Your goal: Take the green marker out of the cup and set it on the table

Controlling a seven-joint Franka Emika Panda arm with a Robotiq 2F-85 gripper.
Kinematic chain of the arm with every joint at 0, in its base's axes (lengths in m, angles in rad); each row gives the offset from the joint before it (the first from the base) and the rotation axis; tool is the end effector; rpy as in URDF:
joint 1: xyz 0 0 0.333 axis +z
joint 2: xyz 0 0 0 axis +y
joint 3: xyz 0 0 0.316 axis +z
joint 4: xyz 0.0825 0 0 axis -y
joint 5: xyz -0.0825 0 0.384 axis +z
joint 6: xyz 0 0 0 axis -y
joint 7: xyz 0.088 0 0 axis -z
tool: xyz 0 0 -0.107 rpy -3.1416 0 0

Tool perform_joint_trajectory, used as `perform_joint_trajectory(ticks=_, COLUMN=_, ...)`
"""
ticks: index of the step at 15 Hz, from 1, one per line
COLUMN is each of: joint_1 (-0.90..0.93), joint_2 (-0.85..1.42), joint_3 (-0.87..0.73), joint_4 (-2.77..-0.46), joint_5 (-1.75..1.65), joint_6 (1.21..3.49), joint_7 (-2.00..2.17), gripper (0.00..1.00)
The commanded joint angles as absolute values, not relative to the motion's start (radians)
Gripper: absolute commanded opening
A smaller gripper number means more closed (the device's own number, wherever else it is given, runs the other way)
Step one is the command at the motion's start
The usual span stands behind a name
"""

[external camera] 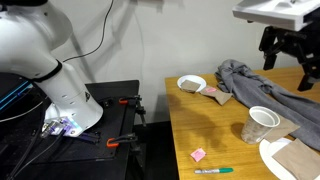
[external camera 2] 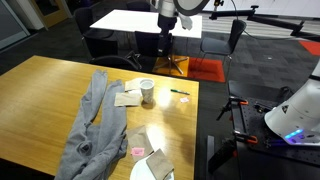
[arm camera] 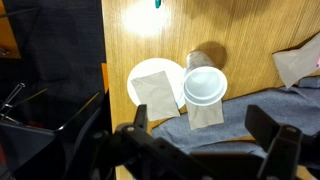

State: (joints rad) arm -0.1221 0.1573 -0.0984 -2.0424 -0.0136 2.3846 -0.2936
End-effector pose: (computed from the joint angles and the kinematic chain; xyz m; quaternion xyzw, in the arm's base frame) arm 0.5820 -0.1290 0.3844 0.9947 0.0422 0.0864 0.0359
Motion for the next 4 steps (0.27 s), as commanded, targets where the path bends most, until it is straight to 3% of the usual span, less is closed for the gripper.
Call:
perform_joint_trajectory(ticks=1, joint_1=-0.126, joint_2=0.152, joint_3=-0.091, joint_4=-2.041, joint_5=-0.013, joint_6=2.373, joint_7=-0.304, gripper=1.0)
perform_joint_trajectory(ticks=4, joint_1=-0.125, joint_2=0.149, joint_3=-0.089, joint_4=-2.042, joint_5=-0.013, joint_6=2.368, joint_7=-0.309, gripper=1.0)
